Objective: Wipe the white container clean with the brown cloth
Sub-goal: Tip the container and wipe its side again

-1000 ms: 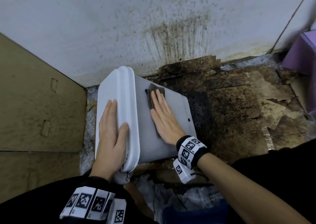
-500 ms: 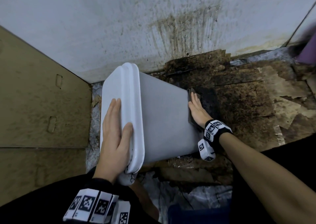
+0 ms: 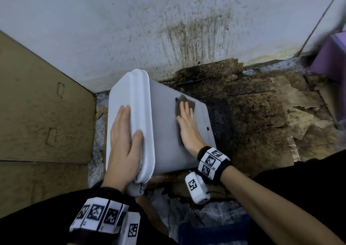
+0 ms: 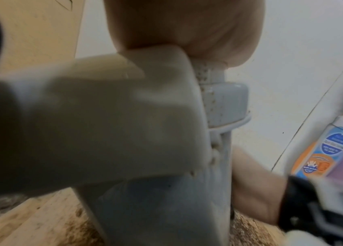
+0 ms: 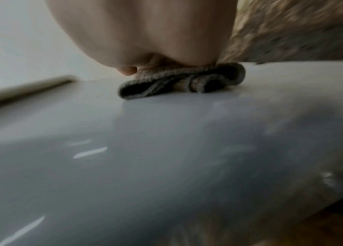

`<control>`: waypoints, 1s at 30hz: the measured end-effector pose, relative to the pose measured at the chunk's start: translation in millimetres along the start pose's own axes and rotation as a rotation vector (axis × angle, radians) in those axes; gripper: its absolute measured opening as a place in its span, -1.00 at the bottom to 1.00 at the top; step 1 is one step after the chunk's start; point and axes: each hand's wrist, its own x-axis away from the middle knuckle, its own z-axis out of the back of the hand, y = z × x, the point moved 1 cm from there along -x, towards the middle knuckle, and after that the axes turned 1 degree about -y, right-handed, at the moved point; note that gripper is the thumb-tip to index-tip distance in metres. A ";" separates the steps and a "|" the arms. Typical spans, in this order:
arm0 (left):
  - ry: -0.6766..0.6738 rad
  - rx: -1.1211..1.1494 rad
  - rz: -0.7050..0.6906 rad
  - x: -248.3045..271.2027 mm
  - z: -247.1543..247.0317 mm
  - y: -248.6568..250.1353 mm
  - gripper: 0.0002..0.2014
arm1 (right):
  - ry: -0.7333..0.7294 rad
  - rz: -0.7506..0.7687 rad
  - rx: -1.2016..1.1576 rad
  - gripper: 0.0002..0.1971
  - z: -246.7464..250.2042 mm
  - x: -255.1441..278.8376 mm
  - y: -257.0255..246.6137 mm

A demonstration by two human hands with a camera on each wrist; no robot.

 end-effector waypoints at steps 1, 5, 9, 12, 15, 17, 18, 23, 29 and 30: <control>0.000 -0.011 0.003 -0.3 -0.4 0.3 -0.39 | -0.022 0.044 0.006 -0.44 -4.8 6.6 -13.8; 0.001 -0.029 0.002 0.5 -0.8 0.5 -0.36 | -0.074 0.180 0.019 -0.46 -17.5 31.8 -49.6; 0.009 -0.020 -0.013 0.3 -3.1 3.3 -0.33 | 0.051 0.301 0.175 -0.42 -24.2 30.7 -30.1; 0.005 -0.007 -0.024 -0.4 -4.7 3.3 -0.32 | 0.056 0.267 0.125 -0.45 -21.5 31.2 -17.0; 0.006 -0.002 -0.019 -1.1 -2.3 -1.6 -0.35 | 0.031 0.284 0.100 -0.45 -19.8 32.3 -10.1; 0.006 0.007 0.002 0.0 -0.2 -4.0 -0.38 | 0.029 0.236 0.090 -0.45 -17.8 28.0 4.8; 0.004 0.017 0.012 0.6 0.7 -4.4 -0.38 | 0.038 0.196 0.088 -0.46 -15.8 25.6 15.5; 0.003 0.050 0.001 0.8 1.1 -2.5 -0.42 | 0.096 -0.080 0.132 -0.45 4.0 10.2 72.5; 0.004 0.043 -0.012 0.4 -1.1 0.8 -0.44 | 0.081 -0.208 0.059 -0.47 17.2 5.0 76.1; 0.004 0.042 -0.010 0.7 -1.0 0.9 -0.44 | 0.086 -0.205 0.045 -0.47 15.8 5.0 76.2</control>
